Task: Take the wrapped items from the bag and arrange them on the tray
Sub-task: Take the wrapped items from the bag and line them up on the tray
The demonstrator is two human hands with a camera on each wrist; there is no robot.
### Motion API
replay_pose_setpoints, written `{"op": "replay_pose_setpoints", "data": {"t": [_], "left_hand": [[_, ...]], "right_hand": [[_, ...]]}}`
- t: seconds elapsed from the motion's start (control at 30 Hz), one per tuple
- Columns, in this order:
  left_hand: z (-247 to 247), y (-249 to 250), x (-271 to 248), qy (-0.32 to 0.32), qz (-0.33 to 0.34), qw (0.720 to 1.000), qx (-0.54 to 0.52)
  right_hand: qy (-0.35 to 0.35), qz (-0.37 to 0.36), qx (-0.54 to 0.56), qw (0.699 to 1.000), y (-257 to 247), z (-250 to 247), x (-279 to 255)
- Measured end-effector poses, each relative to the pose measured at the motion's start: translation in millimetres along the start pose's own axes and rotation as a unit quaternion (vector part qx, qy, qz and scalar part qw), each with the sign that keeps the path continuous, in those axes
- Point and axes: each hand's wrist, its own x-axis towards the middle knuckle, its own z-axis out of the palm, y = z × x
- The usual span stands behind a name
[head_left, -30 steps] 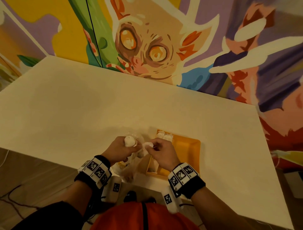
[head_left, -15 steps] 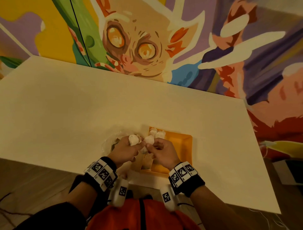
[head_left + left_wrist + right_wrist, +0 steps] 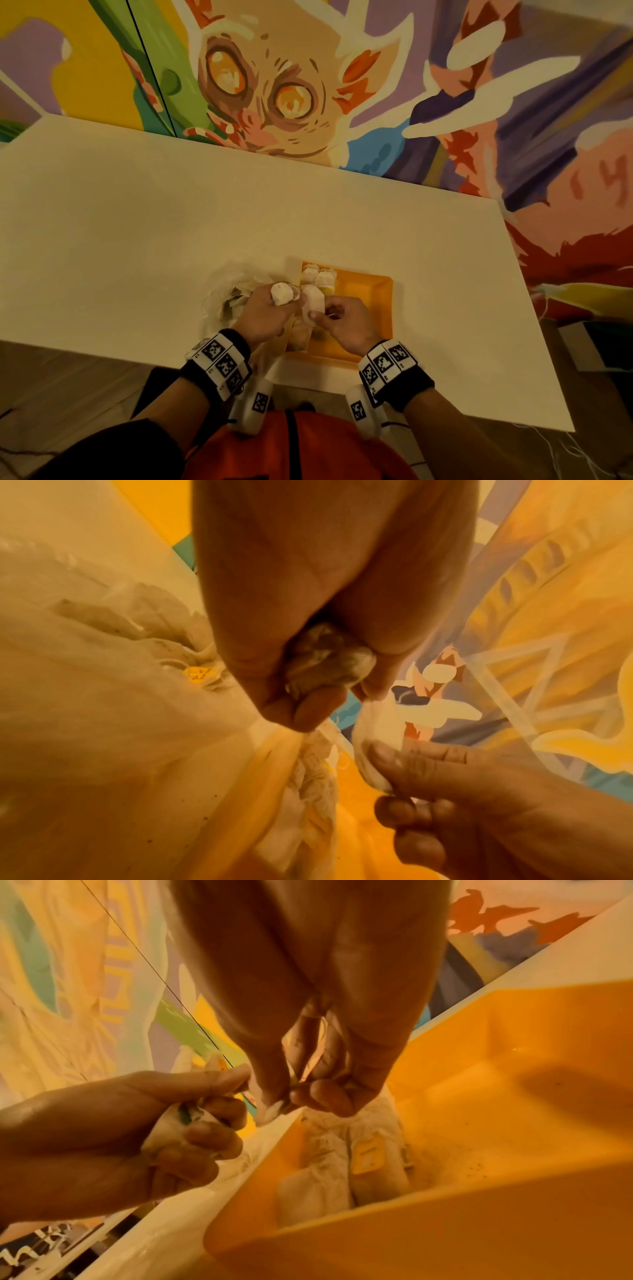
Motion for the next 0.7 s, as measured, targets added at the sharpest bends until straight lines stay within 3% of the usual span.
{"op": "replay_pose_setpoints", "data": {"t": [0.13, 0.23, 0.37, 0.47, 0.7], "left_hand": [[-0.3, 0.5, -4.6, 0.005, 0.013, 0.999, 0.042], [-0.1, -0.7, -6.0, 0.004, 0.003, 0.995, 0.096], [0.4, -5.1, -5.1, -0.013, -0.032, 0.990, 0.135], [0.4, -6.5, -2.8, 0.021, -0.051, 0.986, 0.159], [1.5, -7.6, 0.2, 0.042, -0.024, 0.932, 0.359]], "right_hand": [[0.001, 0.079, -0.095, 0.992, 9.7, -9.0, -0.1], [-0.010, 0.148, -0.099, 0.984, 15.1, -10.6, 1.6], [-0.041, 0.198, -0.150, 0.968, 12.9, -5.8, 1.9], [-0.054, 0.216, -0.176, 0.959, 9.9, -1.0, 4.5], [-0.049, 0.235, -0.239, 0.941, 1.4, 5.8, 13.2]]}}
